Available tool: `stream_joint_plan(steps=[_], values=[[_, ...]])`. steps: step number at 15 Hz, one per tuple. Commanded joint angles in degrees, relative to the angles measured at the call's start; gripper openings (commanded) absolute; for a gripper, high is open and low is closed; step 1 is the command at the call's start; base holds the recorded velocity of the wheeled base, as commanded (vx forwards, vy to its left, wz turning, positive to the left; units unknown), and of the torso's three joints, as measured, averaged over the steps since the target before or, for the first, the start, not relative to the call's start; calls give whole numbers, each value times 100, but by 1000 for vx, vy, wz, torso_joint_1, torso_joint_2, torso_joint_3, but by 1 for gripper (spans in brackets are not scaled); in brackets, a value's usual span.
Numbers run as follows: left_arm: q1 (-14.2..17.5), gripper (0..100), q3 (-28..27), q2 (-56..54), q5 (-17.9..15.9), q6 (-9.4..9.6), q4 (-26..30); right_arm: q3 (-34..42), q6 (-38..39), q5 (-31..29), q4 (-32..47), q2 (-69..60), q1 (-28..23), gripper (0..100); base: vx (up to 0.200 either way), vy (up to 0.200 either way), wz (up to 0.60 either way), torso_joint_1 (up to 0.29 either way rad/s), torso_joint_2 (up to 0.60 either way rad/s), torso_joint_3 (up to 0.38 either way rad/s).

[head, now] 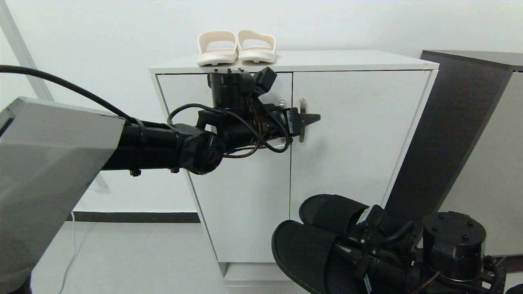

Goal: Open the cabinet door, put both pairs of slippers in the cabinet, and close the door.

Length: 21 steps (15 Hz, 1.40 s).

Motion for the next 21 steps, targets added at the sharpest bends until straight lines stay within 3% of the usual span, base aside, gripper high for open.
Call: stream_joint_plan(steps=[1,5,9,13,17,21], values=[[-7,0,112,-60,-36,1,-4,28,-1,15,11,10,35,0,0,0,0,0,0,0],[-15,0,684,-359,-44,1,-223,231,25,112,2,-34,264,0,0,0,0,0,0,0],[-279,0,1712,-1053,-36,1,-654,398,16,235,-156,-61,413,0,0,0,0,0,0,0],[-297,0,2301,-1633,-27,1,-698,494,-1,235,-165,-61,642,0,0,0,0,0,0,0],[2,0,2248,-1642,-36,-17,-707,512,-1,217,-165,-87,686,0,0,0,0,0,0,0],[283,0,1774,-1036,-36,-34,-733,512,-1,200,-165,-78,686,0,0,0,0,0,0,0]])
